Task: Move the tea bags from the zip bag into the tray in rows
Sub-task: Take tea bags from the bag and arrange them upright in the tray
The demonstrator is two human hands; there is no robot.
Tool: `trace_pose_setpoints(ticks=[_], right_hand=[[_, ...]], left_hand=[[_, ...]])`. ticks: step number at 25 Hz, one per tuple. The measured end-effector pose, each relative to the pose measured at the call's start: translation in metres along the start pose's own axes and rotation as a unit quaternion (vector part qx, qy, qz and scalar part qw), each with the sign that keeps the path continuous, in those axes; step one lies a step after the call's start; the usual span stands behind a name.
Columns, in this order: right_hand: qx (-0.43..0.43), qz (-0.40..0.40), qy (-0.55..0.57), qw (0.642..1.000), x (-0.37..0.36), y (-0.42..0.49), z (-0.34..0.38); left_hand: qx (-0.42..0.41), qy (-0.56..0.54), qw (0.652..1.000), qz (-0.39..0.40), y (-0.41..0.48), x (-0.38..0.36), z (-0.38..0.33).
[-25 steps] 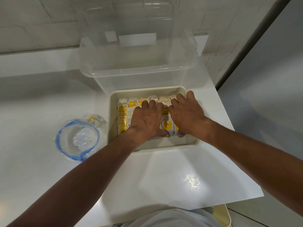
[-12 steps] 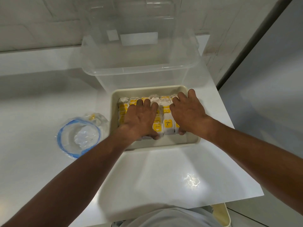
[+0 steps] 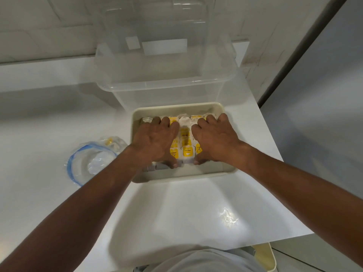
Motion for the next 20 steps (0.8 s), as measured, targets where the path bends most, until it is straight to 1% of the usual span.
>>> trace_pose_setpoints(ticks=[2, 6, 10, 12, 16, 20], right_hand=[[0.011, 0.001, 0.000, 1.000, -0.003, 0.001, 0.007], [0.008, -0.002, -0.009, 1.000, -0.005, 0.005, 0.006], [0.012, 0.001, 0.060, 0.998, -0.001, 0.002, 0.014], [0.020, -0.009, 0.077, 0.997, 0.004, 0.003, 0.021], [0.010, -0.009, 0.059, 0.998, 0.001, 0.013, 0.025], [0.001, -0.004, 0.092, 0.996, -0.003, 0.011, 0.020]], left_hand=[[-0.008, 0.039, 0.999, -0.011, -0.005, -0.004, 0.003], [0.001, 0.040, 0.999, -0.017, -0.002, -0.012, 0.001], [0.000, 0.022, 1.000, -0.021, -0.007, -0.004, 0.010], [-0.008, 0.051, 0.998, -0.038, -0.014, 0.004, 0.018], [-0.016, 0.129, 0.991, -0.028, -0.021, -0.005, 0.014], [-0.001, 0.118, 0.993, -0.025, -0.018, -0.008, 0.012]])
Point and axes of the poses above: each hand's wrist, its own y-axis towards the middle knuckle, its own x-axis out of the back of the hand, z = x × y, the point moved 10 cm from there along y, towards the middle knuckle, and after that the axes turned 3 degrees about z, right-handed, at the moved point
